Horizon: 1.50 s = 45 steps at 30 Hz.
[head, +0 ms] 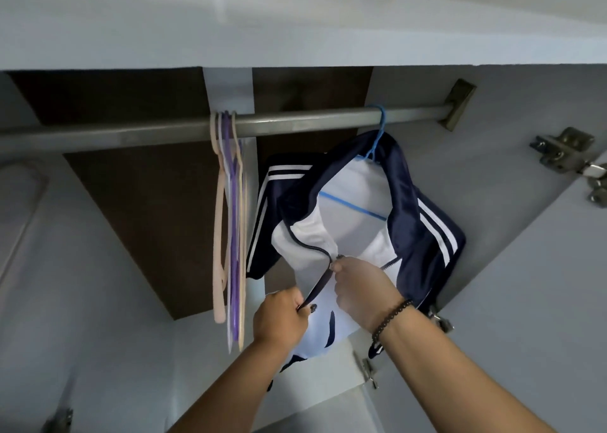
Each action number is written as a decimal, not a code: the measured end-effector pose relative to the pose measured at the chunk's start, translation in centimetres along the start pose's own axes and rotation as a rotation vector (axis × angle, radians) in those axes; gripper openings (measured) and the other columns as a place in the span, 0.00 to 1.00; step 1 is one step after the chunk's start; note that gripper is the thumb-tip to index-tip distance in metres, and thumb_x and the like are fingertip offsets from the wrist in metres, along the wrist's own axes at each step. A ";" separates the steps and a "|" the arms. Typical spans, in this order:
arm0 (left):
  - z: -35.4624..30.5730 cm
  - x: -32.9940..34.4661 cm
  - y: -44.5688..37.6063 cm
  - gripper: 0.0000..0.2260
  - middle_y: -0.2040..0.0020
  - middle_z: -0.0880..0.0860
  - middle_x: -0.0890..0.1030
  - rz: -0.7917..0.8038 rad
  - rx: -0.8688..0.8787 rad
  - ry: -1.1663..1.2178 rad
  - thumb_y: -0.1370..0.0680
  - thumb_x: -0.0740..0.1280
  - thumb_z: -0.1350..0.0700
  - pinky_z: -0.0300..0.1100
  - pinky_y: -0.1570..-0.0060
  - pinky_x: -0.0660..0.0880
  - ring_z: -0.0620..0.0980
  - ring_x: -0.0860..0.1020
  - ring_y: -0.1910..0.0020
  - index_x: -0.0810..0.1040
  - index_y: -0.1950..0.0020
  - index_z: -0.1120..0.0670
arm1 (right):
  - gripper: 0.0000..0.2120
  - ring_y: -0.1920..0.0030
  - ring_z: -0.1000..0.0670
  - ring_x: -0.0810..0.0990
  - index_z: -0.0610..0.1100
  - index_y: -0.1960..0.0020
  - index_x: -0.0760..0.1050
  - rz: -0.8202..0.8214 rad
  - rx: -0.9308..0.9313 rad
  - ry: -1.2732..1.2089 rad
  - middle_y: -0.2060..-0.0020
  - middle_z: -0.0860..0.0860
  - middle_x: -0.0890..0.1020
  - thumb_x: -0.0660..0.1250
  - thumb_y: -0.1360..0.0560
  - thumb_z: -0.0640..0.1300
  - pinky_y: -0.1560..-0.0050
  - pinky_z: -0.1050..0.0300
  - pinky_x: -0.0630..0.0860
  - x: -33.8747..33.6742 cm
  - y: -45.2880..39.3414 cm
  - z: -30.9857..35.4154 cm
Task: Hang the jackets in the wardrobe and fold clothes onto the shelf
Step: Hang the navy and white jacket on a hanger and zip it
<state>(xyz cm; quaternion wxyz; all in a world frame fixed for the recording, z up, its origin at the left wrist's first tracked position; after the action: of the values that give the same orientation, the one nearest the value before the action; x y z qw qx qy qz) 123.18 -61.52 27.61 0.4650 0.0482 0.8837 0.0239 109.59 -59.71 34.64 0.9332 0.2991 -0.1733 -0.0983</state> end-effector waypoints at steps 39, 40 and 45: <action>-5.4 -2.7 -4.6 0.13 0.46 0.49 0.83 -0.032 0.062 0.376 0.23 0.65 0.60 0.41 0.45 0.76 0.49 0.81 0.47 0.79 0.40 0.54 | 0.10 0.77 0.53 0.63 0.41 0.55 0.77 -0.057 -0.087 0.229 0.75 0.50 0.71 0.58 0.22 0.39 0.77 0.63 0.58 -3.2 -1.9 2.0; -5.8 -3.6 -5.1 0.12 0.46 0.50 0.83 -0.060 0.045 0.475 0.22 0.64 0.60 0.39 0.46 0.75 0.48 0.81 0.47 0.79 0.39 0.54 | 0.08 0.77 0.53 0.65 0.41 0.54 0.77 -0.087 -0.047 0.257 0.74 0.50 0.72 0.59 0.22 0.40 0.76 0.63 0.60 -3.9 -2.1 1.9; -8.3 -7.1 -8.1 0.07 0.51 0.50 0.81 -0.093 -0.030 0.883 0.19 0.62 0.56 0.42 0.53 0.75 0.47 0.80 0.51 0.74 0.42 0.54 | 0.11 0.63 0.48 0.78 0.41 0.48 0.73 -0.281 -0.179 0.215 0.55 0.47 0.77 0.67 0.25 0.48 0.67 0.58 0.72 -7.0 -2.5 5.9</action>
<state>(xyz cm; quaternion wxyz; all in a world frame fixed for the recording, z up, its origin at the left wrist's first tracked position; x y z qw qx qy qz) 119.82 -70.28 37.41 0.0444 -0.0131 0.9984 0.0339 100.73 -62.78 35.80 0.9463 0.2450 -0.0200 -0.2100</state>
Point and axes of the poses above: each hand's wrist, its own y-axis away from the middle knuckle, its own x-axis out of the palm, z = x × y, the point moved 6 cm from there along -y, towards the middle knuckle
